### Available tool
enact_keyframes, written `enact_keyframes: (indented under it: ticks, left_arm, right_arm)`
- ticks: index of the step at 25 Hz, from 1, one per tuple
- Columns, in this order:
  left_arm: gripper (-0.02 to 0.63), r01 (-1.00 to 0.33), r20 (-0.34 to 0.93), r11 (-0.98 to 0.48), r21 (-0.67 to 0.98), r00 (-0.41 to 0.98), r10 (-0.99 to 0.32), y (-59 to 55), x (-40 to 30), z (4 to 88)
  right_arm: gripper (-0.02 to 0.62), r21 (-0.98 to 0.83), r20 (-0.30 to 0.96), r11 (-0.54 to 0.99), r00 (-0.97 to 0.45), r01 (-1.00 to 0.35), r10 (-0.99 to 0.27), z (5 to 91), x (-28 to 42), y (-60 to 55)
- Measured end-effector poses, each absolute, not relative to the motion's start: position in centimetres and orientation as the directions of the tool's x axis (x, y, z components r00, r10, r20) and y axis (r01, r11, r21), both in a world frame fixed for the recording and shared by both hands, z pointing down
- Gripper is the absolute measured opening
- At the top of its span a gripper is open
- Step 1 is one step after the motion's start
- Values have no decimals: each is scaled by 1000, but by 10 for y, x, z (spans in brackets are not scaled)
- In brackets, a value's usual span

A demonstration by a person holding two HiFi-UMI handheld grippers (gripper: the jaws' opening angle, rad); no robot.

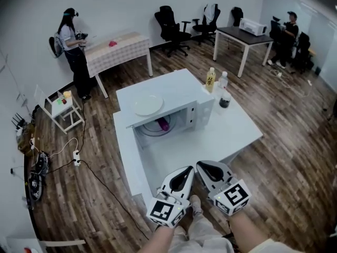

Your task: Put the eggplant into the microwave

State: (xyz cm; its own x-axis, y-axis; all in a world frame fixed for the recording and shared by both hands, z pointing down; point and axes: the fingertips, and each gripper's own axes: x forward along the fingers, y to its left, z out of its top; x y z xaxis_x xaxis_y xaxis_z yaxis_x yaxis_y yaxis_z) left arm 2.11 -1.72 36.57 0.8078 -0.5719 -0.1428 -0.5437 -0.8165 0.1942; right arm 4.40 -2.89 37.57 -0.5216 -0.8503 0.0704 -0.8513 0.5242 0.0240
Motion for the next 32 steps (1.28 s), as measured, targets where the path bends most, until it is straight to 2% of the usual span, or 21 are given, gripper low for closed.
enact_keyframes:
  ticks: [12, 25, 32]
  left_arm:
    - [2, -498, -153, -849, 175, 838, -524, 14, 24, 354]
    - [2, -420, -151, -893, 163, 884, -443, 44, 73, 345]
    - [2, -399, -152, -908, 128, 897, -416, 54, 86, 334]
  right_arm:
    - [32, 50, 84, 533, -528, -845, -845, 369, 49, 15]
    - [32, 45, 95, 507, -502, -861, -860, 349, 121, 53]
    - [32, 16, 81, 502, -499, -865, -863, 348, 136, 60]
